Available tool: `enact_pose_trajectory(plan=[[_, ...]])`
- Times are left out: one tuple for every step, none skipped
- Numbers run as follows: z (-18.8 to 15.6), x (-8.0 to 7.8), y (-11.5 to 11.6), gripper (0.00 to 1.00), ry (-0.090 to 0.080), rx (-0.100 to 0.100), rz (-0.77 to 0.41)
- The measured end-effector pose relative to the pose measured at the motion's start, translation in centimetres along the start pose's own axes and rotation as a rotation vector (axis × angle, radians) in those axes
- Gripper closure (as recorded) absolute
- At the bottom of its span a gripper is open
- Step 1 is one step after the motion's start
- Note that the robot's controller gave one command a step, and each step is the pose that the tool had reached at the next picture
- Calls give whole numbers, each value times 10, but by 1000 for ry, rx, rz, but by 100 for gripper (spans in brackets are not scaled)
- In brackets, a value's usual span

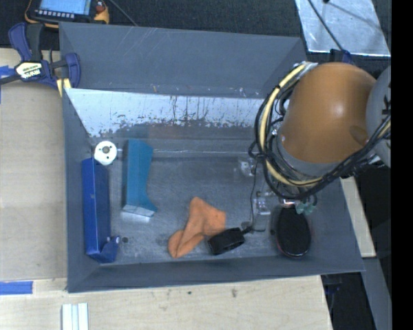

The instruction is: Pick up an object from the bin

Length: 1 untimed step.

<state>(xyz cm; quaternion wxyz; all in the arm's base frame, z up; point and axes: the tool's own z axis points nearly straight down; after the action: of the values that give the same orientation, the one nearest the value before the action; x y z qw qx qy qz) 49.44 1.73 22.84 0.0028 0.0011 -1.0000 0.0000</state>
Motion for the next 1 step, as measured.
enact_pose_trajectory(plan=[[-4,-2,0,0,-9,0,1]])
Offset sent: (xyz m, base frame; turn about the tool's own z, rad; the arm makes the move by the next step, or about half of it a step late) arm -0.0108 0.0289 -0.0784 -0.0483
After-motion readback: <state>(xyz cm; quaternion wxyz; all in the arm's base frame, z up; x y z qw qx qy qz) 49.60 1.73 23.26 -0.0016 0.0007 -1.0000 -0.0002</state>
